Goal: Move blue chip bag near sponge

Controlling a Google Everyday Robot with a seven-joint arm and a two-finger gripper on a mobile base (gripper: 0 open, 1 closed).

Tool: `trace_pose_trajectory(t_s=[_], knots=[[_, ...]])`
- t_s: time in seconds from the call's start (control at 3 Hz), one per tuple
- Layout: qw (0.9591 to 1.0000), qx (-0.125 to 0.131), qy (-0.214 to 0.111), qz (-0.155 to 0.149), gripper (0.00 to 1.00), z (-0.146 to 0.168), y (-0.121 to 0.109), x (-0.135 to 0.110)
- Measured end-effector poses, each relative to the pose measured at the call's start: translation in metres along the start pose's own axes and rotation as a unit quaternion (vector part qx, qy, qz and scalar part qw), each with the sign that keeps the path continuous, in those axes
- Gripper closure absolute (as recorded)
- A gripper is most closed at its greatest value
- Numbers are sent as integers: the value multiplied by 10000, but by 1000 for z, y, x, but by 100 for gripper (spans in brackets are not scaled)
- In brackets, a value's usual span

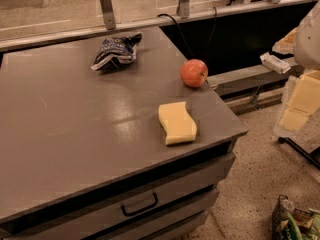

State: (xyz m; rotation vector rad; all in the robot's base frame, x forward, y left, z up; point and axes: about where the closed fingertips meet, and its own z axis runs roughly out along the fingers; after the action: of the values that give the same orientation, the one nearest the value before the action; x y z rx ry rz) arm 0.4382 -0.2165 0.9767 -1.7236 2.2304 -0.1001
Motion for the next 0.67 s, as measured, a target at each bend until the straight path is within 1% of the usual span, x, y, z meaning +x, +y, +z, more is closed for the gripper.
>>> trace_pose_trajectory(t_s=[0.33,0.67], knots=[[10000,0,0,0,0,0,0,0],[9999,-29,-125,-48,0,5,-6,-6]])
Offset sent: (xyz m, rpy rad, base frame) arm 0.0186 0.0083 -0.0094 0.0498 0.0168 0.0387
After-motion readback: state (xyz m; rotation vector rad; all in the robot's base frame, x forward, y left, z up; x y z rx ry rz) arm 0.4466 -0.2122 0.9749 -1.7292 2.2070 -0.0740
